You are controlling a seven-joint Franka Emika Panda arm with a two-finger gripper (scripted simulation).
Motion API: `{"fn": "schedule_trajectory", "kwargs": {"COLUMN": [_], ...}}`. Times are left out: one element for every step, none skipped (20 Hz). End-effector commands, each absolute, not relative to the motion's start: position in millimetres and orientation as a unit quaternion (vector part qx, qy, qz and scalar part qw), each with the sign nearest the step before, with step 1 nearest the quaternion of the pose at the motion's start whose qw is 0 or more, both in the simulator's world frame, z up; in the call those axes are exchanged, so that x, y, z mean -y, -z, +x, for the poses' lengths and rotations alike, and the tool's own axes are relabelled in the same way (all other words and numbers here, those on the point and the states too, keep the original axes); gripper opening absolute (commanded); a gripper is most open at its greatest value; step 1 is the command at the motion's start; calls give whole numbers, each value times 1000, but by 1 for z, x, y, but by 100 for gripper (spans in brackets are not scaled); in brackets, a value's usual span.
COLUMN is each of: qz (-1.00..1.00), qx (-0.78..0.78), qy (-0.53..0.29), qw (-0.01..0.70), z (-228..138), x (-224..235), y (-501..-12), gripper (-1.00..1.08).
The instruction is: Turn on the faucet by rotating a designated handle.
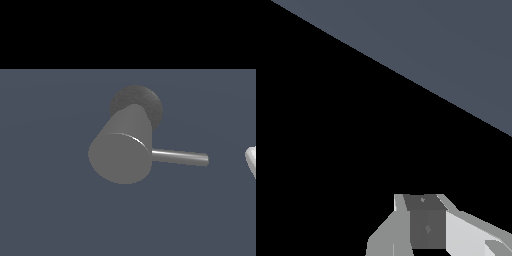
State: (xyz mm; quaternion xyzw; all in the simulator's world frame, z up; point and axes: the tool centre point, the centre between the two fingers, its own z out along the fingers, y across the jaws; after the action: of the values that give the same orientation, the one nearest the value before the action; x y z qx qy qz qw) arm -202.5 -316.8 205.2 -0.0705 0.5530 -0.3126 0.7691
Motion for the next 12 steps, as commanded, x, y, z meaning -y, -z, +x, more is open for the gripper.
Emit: {"fn": "schedule_trajectory", "kwargs": {"qz": [-49, -42, -36, -31, -26, -21, -17, -13, -10, -7, -4, -2], "qx": [-577, -585, -592, -598, -604, -610, -615, -619, -623, -627, -630, -633], "qy": [289, 281, 273, 265, 258, 252, 245, 239, 234, 229, 224, 221], "qw": [762, 760, 758, 756, 754, 751, 750, 748, 746, 745, 743, 742], "z": [-200, -199, -199, -198, -197, -197, -197, -196, -196, -195, -195, -195], "x": [303, 298, 293, 288, 283, 279, 274, 270, 266, 263, 260, 257], "y": [-181, -174, -167, -160, -155, -149, -144, -140, -136, -132, -129, -126], "gripper": [-100, -100, -100, -100, -100, -100, -100, -100, -100, -100, -100, -100]}}
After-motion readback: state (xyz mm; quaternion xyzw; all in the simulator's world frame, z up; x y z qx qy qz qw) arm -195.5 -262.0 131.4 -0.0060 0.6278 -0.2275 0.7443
